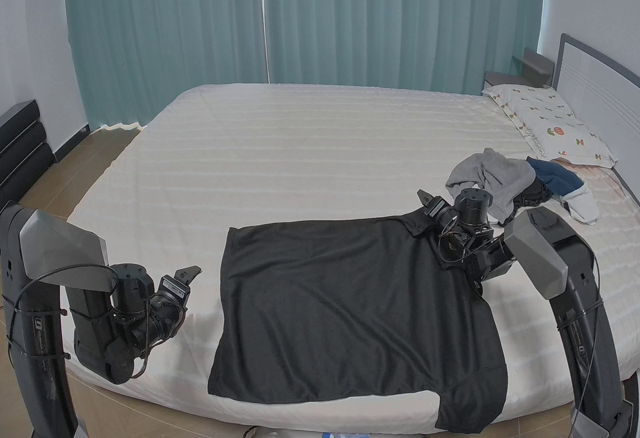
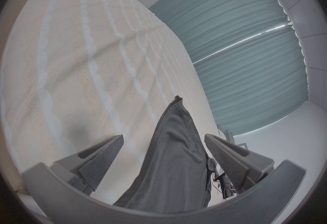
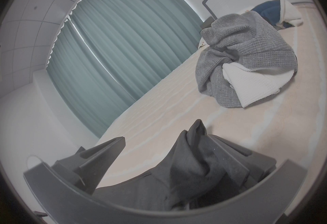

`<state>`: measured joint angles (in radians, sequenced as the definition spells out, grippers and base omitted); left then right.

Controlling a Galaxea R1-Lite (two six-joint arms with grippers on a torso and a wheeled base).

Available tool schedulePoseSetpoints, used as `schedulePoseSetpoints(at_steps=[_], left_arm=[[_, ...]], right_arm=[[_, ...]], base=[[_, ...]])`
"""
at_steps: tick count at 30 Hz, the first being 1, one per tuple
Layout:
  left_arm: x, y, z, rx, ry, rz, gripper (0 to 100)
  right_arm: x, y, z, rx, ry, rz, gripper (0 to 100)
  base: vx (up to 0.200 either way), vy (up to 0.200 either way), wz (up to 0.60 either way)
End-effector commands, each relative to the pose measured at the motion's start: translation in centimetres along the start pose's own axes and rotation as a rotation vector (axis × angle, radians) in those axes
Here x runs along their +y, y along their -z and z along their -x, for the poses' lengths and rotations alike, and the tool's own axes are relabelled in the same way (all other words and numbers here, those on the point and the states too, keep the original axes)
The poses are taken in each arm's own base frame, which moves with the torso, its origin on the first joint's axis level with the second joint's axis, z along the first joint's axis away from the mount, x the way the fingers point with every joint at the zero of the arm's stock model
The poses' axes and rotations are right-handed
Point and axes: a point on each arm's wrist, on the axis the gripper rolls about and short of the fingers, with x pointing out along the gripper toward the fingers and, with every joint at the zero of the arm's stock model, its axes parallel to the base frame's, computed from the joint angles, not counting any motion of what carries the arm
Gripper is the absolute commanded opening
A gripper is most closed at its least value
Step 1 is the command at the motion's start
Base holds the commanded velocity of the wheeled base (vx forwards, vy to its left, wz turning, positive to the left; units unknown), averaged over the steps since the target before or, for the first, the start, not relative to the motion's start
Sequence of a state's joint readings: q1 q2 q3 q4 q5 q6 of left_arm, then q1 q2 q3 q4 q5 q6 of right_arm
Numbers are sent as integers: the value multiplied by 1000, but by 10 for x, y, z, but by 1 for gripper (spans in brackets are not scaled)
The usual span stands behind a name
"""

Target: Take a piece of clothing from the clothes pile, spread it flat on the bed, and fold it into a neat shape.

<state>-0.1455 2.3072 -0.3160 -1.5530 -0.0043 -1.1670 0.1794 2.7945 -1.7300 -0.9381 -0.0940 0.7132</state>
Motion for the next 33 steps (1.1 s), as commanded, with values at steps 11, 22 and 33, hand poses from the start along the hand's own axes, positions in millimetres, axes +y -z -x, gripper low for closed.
schedulePoseSetpoints(at_steps=[11, 22, 33], left_arm=[[-1, 0, 0, -4, 10, 0, 100], [-1, 0, 0, -2, 10, 0, 100], [0, 0, 0, -2, 9, -2, 100]], right_arm=[[15, -39, 69, 261, -114, -60, 100], [10, 10, 65, 381, -64, -109, 100], [0, 26, 58, 401, -14, -91, 100]], base=[[0, 0, 0], [0, 0, 0], [0, 0, 0]])
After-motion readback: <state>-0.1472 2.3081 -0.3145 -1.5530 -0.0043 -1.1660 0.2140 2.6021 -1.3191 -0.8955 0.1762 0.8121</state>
